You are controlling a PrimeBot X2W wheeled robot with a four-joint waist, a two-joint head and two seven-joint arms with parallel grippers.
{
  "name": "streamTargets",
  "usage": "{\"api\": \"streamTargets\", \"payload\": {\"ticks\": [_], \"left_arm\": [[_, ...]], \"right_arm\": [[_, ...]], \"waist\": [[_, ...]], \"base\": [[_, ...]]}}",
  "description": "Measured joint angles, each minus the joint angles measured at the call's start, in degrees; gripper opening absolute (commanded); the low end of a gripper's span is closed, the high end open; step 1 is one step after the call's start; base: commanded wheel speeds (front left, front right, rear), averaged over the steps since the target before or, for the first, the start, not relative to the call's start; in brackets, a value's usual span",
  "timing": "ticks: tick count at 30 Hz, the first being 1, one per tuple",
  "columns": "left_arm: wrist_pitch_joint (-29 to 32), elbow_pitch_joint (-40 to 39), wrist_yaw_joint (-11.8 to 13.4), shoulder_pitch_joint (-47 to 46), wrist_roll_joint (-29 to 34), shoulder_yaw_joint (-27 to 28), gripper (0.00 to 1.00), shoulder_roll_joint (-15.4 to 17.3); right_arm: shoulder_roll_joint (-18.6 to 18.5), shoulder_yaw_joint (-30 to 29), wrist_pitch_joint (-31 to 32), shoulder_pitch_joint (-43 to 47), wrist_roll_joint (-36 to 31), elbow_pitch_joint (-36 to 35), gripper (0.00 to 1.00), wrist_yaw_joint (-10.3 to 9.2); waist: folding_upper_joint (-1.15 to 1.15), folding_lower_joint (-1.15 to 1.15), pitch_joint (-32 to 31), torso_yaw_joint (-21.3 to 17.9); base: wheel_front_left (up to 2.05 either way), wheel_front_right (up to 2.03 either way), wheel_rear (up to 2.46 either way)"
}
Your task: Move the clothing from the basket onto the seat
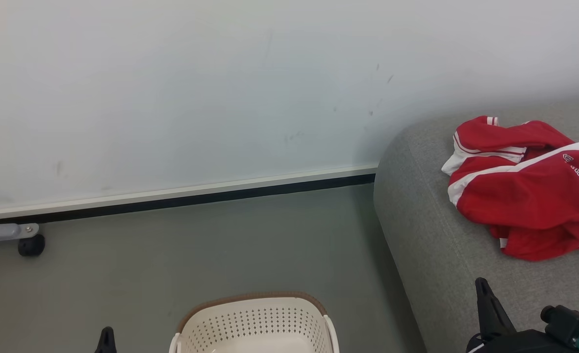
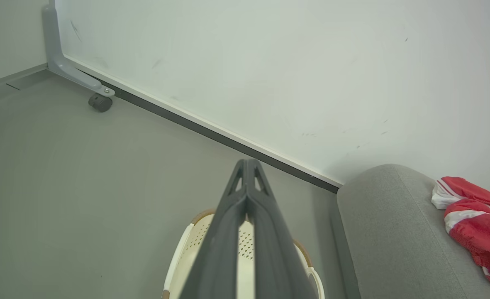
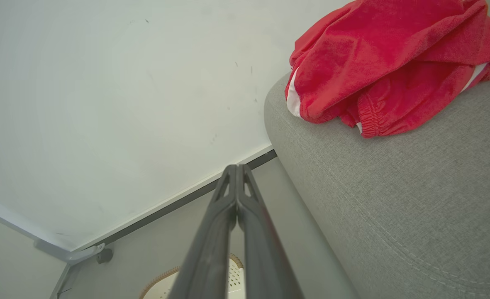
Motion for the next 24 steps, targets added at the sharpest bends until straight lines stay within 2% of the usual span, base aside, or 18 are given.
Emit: {"api": "streamTargets", "payload": {"ticks": [24], "left_arm": [[5.1, 2.69, -3.3, -4.35, -17.25, 2.15, 0.0, -1.19]], "right_arm": [[2.45, -6.69, 4.98, -1.23, 17.08, 1.64, 0.0, 3.24]], "waist": [[0.0, 0.0, 0.94, 1.35]], "base": [[0.0, 0.0, 0.0]]}}
